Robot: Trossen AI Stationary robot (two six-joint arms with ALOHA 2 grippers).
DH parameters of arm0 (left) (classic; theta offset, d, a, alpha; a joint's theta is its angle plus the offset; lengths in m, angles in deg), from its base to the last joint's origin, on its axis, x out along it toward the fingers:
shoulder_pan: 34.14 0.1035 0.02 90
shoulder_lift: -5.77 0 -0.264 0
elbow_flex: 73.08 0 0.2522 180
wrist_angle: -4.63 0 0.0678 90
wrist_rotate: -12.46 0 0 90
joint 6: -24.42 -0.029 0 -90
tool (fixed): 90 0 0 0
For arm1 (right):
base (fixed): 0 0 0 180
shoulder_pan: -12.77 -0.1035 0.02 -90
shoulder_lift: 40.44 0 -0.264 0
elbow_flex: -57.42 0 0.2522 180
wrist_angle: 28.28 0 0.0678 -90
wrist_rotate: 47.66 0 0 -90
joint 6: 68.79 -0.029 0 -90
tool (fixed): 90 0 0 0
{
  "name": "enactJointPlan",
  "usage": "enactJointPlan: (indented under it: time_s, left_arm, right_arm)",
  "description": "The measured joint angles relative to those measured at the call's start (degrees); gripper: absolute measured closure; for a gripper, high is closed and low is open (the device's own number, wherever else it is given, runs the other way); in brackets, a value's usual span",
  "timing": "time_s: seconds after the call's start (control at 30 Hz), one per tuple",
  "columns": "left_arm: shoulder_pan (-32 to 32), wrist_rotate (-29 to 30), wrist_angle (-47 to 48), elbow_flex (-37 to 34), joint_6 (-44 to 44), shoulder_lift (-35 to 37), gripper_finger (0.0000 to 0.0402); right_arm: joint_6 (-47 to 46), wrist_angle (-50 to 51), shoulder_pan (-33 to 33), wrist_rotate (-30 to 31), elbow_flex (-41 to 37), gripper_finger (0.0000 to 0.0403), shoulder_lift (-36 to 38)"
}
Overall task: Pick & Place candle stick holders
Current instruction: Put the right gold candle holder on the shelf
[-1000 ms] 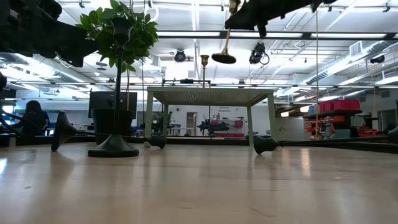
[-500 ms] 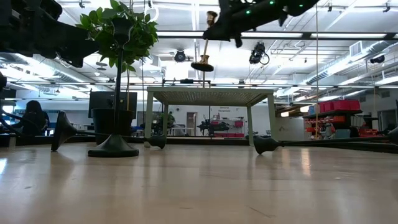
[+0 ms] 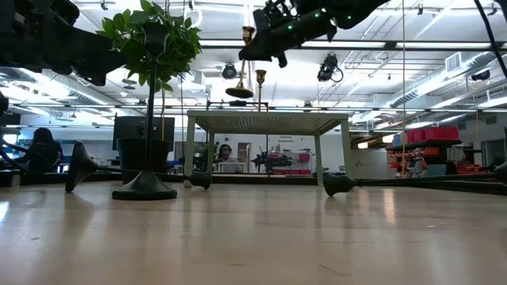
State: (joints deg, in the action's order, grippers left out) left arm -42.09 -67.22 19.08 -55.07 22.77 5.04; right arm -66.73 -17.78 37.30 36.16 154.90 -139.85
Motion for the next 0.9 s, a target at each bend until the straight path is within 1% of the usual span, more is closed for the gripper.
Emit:
enactJointPlan:
  time_s: [0.27,0.63,0.77,0.9]
  left_arm:
    - [0.0,0.1,0.0,0.0,-0.1,0.0,0.0175]
    - [0.0,0.2,0.0,0.0,-0.2,0.0,0.0175]
    - [0.0,0.2,0.0,0.0,-0.2,0.0,0.0175]
    - [0.0,0.2,0.0,0.0,-0.2,0.0,0.0175]
  right_arm:
    - [-0.4,-2.0,1.7,-0.6,1.0,0.0401,-2.4]
    - [-0.5,-4.2,2.4,-1.4,1.0,0.0401,-2.5]
    - [-0.7,-4.2,2.8,-1.6,1.0,0.0401,-3.0]
    - [-1.9,-6.5,3.8,-2.3,1.1,0.0401,-4.4]
